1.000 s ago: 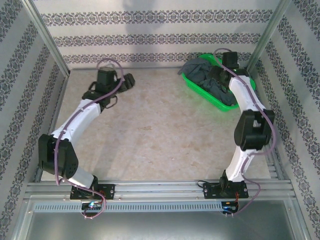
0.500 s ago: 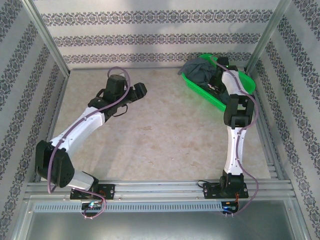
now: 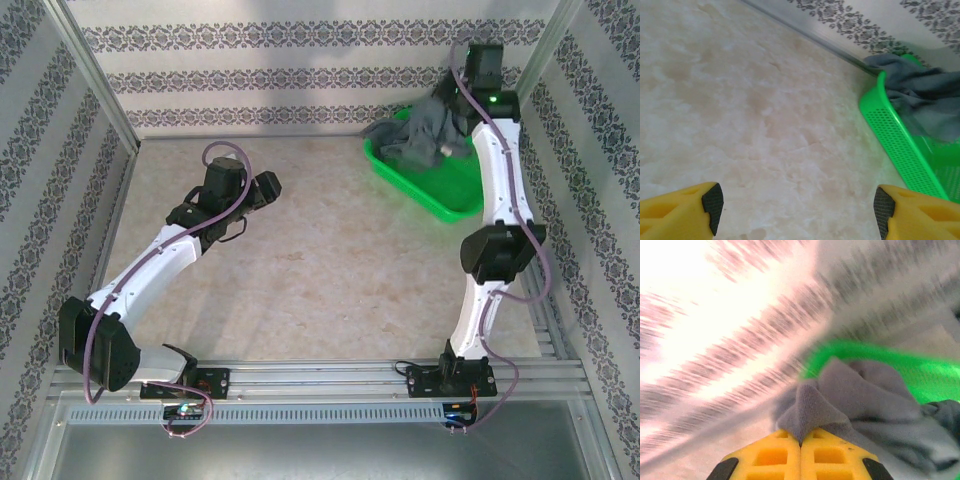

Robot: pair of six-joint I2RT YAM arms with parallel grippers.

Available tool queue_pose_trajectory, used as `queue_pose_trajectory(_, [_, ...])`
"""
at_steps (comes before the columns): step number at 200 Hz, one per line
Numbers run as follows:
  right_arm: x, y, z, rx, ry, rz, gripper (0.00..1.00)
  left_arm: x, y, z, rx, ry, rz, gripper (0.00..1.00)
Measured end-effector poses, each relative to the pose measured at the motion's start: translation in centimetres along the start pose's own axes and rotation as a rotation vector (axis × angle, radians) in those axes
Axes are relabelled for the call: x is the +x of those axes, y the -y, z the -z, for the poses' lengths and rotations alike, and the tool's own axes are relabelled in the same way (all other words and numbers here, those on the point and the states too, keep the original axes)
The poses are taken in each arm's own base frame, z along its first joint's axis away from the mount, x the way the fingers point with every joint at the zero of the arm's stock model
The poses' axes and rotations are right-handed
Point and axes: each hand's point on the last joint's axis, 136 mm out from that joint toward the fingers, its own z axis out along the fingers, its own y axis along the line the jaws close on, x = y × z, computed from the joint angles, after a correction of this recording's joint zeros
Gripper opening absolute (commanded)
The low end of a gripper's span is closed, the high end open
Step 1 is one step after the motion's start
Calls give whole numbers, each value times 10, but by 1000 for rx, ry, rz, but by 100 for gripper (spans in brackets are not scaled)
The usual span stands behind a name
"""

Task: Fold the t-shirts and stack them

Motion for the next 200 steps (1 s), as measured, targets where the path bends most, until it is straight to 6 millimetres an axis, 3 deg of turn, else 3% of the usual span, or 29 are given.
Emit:
queue_pose_trajectory(19, [-33, -80, 73, -186, 140, 57, 0, -3, -15, 0, -59, 10, 6, 80])
queue_pose_trajectory(41, [-21, -160, 140, -380, 188, 128, 0, -10, -38, 2, -140, 26, 22, 80])
queue_pose_trajectory(59, [21, -214, 171, -501, 138, 181, 0, -17, -54, 10, -198, 48, 38, 81])
queue_pose_trajectory(77, [87, -250, 171, -562, 15, 228, 1, -27, -66, 24, -239, 84, 49, 83])
queue_pose_trajectory(92, [161, -265, 154, -567, -138, 268, 42, -34, -72, 39, -266, 120, 54, 84])
queue_pose_trajectory(107, [238, -271, 128, -559, -315, 301, 59, -38, -76, 54, -288, 149, 55, 84])
queue_pose_trajectory(124, [324, -273, 98, -554, -529, 322, 64, -43, -82, 71, -309, 178, 60, 84])
queue_pose_trajectory(144, [386, -253, 77, -509, -702, 347, 64, -41, -88, 82, -321, 185, 67, 83])
queue_pose_trajectory(167, [405, -215, 70, -443, -783, 344, 64, -18, -96, 79, -313, 122, 88, 80])
queue_pose_trajectory(200, [382, -120, 61, -284, -786, 235, 63, 51, -118, 54, -305, -84, 220, 79])
